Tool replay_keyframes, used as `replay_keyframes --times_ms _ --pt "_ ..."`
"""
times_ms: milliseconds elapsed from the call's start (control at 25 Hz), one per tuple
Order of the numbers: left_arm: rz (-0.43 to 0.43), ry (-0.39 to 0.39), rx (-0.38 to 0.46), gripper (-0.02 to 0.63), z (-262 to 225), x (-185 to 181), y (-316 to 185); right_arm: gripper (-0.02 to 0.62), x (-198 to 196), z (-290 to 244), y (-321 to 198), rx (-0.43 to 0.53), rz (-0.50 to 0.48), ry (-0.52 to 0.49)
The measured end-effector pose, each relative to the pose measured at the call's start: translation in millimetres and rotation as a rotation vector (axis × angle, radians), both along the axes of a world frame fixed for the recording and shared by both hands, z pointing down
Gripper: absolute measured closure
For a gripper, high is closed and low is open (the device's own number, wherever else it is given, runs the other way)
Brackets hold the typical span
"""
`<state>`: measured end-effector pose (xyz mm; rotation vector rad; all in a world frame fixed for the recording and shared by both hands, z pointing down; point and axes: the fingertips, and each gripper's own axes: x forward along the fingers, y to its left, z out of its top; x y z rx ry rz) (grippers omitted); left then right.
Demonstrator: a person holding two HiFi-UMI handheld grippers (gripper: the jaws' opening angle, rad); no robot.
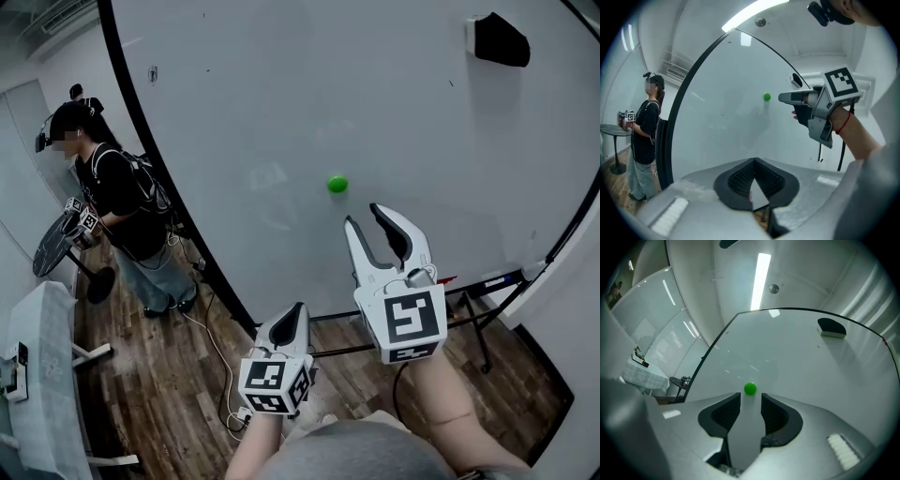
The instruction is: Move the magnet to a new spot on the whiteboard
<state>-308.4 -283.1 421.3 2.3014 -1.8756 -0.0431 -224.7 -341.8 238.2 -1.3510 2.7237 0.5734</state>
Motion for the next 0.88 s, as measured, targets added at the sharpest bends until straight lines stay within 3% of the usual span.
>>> replay_keyframes --times_ms 360,880 --pt "-0.032 0.015 0.003 0.601 -4 45 31 0.588 67 47 31 -0.104 -0.008 -0.04" --pt "-0.032 0.032 -0.014 0.601 4 127 99 0.594 152 105 115 -0.251 -0.087 -0.069"
